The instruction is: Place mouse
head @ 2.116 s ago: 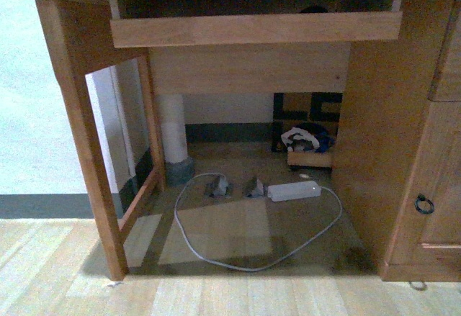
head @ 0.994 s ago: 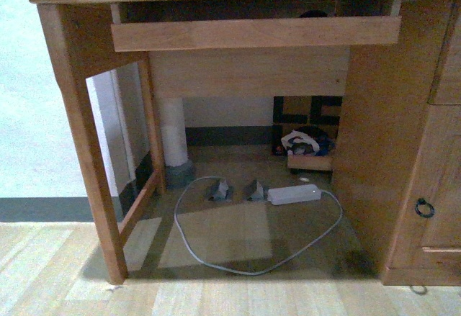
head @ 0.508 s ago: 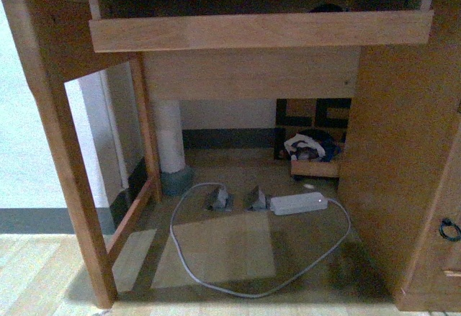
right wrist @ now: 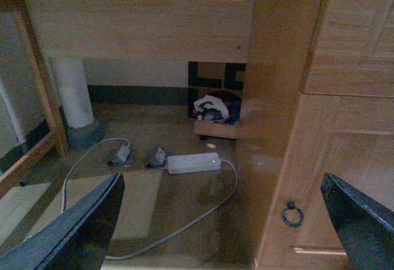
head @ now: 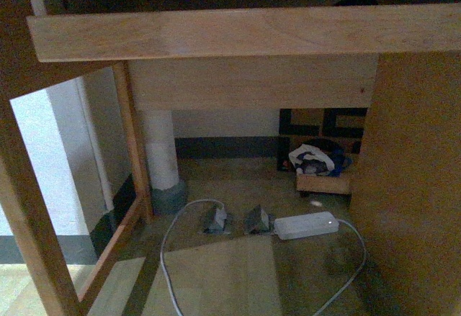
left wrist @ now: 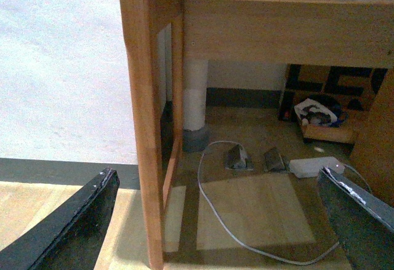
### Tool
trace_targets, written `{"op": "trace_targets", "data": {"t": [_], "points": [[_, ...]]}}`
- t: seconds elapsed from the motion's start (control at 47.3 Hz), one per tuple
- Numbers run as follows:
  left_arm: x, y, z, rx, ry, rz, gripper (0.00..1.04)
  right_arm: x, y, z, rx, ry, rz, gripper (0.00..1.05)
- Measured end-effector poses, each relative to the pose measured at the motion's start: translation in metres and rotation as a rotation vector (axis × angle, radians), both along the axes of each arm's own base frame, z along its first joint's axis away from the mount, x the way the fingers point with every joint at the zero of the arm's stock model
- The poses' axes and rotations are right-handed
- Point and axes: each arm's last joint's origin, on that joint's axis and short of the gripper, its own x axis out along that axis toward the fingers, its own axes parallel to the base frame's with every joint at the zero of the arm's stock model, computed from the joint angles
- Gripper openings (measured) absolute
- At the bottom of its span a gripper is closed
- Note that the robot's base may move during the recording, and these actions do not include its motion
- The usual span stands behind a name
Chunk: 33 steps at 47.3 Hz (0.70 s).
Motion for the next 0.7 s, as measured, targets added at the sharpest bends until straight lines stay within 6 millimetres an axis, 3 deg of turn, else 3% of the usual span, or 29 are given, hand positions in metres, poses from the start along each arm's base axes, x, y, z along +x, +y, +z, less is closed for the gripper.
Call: {"op": "trace_targets", "data": {"t": [0.698], "points": [[0.0000, 0.0000, -0.0001, 0.000, 0.001, 0.000, 0.98, 0.0000, 0.0000, 0.0000, -0.002, 0.000, -0.001, 0.98]]}}
